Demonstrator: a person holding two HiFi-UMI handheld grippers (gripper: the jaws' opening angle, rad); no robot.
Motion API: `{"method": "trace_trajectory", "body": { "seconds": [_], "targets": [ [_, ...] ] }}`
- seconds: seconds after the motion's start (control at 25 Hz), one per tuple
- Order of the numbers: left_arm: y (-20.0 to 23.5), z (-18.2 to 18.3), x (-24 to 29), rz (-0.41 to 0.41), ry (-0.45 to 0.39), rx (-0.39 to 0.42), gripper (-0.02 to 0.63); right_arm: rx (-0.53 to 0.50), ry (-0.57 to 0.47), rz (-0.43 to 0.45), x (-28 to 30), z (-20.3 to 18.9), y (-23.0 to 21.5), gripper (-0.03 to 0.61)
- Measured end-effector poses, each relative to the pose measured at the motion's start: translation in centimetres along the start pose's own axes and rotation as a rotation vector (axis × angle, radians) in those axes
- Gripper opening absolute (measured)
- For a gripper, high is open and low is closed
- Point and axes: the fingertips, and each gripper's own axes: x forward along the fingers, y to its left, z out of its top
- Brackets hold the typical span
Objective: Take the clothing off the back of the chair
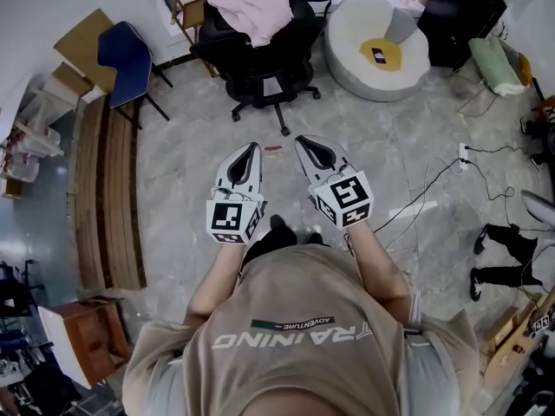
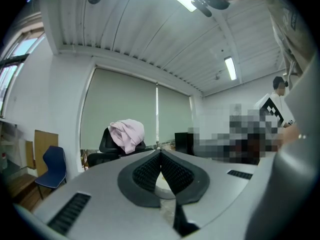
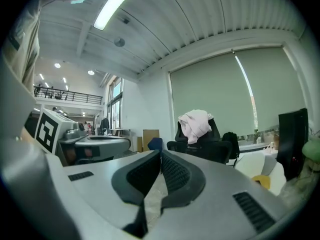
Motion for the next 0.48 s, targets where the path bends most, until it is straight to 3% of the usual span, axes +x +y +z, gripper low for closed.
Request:
{"method": "trace_trajectory", "body": {
  "seconds": [0.48],
  "targets": [
    [7.0,-1.4,4.4,-0.076,0.004,-0.013,0.009,-0.047,0.011,-0.080,7.4,1.3,-1.1,0.035]
  ]
}}
